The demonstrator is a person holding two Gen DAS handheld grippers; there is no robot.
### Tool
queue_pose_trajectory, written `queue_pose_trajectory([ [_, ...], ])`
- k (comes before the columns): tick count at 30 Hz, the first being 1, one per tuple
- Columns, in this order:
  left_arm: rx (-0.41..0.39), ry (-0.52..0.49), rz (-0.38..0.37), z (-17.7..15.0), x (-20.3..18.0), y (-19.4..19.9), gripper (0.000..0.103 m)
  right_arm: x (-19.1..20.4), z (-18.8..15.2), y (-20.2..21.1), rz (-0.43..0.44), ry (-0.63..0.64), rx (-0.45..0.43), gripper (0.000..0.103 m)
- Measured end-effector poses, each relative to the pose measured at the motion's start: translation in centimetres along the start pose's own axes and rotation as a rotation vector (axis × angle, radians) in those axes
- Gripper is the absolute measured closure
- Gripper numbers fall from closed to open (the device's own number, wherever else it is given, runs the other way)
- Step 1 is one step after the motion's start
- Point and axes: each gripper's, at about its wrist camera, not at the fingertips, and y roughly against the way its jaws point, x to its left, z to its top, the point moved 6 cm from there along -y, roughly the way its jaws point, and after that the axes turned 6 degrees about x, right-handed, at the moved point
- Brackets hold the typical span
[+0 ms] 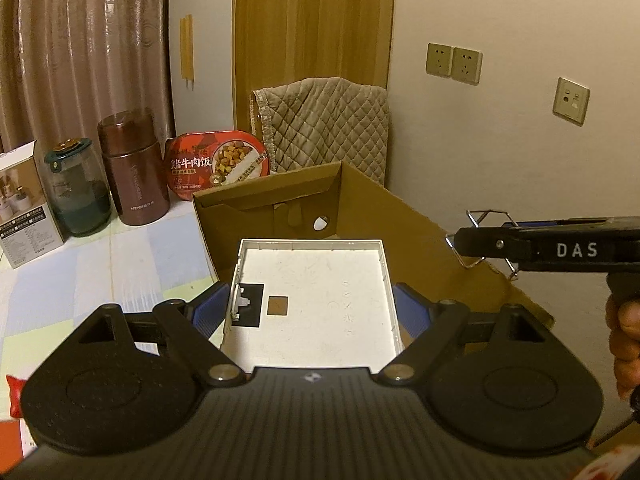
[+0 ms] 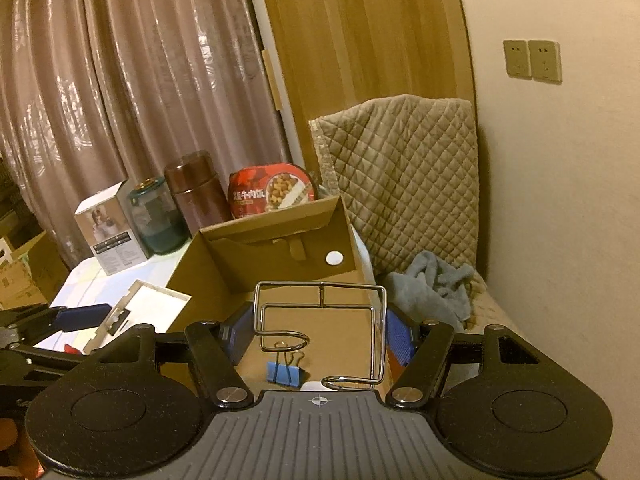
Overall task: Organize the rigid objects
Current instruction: 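Carry the white tray and wire rack over the cardboard box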
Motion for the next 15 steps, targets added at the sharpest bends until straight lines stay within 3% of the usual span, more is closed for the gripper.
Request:
queue_pose_trajectory([
  [15, 0.017, 0.005, 0.016, 2.2, 1.4, -3.8, 0.018, 0.0, 2.3, -3.0, 0.010, 0.004, -0.004, 0.039],
])
